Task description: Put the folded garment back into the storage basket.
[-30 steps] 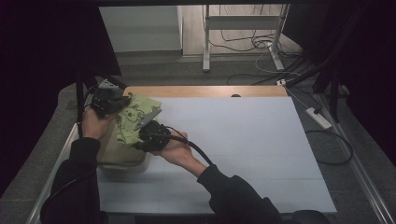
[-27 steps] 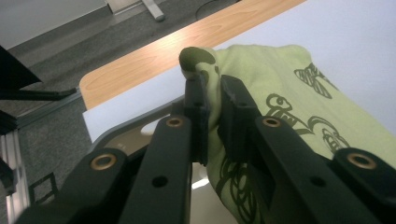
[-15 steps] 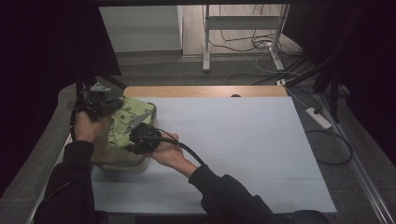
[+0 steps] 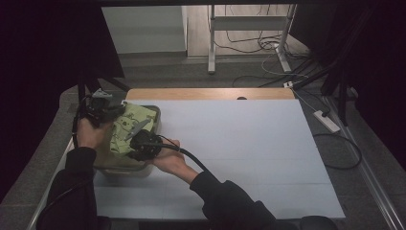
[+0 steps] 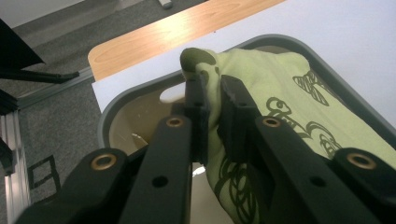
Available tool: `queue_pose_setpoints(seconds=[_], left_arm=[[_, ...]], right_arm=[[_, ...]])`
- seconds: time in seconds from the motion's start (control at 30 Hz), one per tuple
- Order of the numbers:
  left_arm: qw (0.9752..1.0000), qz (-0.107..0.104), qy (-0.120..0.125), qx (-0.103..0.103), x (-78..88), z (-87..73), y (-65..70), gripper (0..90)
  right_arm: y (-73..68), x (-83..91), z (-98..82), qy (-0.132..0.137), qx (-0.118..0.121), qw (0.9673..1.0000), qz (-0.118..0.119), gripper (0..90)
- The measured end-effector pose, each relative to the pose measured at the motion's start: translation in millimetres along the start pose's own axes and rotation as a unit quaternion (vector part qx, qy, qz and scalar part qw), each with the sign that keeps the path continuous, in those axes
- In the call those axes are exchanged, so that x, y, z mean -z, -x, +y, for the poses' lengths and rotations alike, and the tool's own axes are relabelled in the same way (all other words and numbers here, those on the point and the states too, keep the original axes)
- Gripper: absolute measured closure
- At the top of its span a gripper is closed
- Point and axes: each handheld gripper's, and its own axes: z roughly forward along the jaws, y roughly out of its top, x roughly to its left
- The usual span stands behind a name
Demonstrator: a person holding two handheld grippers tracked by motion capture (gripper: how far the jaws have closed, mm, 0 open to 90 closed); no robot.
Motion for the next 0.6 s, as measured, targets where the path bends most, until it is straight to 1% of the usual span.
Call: queue_pose_setpoints(seconds=[0.07,0.17,0.6], left_arm=[[1.0000,0.000,-0.002,0.000,-1.5,-1.1,-0.3,82.1],[1.0000,0.000,-0.004,0.000,-4.1,-2.8,-0.4,82.0],[0.9999,0.001,-0.013,0.007,-15.7,-10.7,-1.9,82.0]], right_arm=[[-0.4,-2.4,-1.1,0.002,-0.003,1.0000,-0.001,77.5],[0.0,-4.5,-2.5,-0.004,-0.004,1.0000,0.000,77.5],[0.8,-16.8,-9.9,-0.009,-0.012,0.9999,-0.004,77.3]])
